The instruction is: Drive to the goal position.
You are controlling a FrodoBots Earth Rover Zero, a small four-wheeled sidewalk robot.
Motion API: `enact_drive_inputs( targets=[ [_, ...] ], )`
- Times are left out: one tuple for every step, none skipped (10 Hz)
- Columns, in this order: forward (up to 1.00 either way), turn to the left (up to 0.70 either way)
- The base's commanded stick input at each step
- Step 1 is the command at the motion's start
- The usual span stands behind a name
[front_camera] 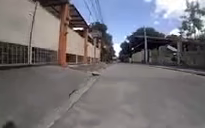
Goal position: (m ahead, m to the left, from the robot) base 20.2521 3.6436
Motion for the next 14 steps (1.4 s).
enact_drive_inputs(
  targets=[
    [0.85, -0.20],
    [0.85, -0.17],
    [0.85, -0.13],
    [0.85, -0.09],
    [0.85, -0.05],
    [0.85, -0.01],
    [0.85, 0.00],
    [0.85, -0.06],
    [0.85, -0.20],
    [0.85, -0.34],
    [0.85, -0.34],
    [0.85, -0.31],
    [0.85, -0.23],
    [0.85, -0.16]
  ],
)
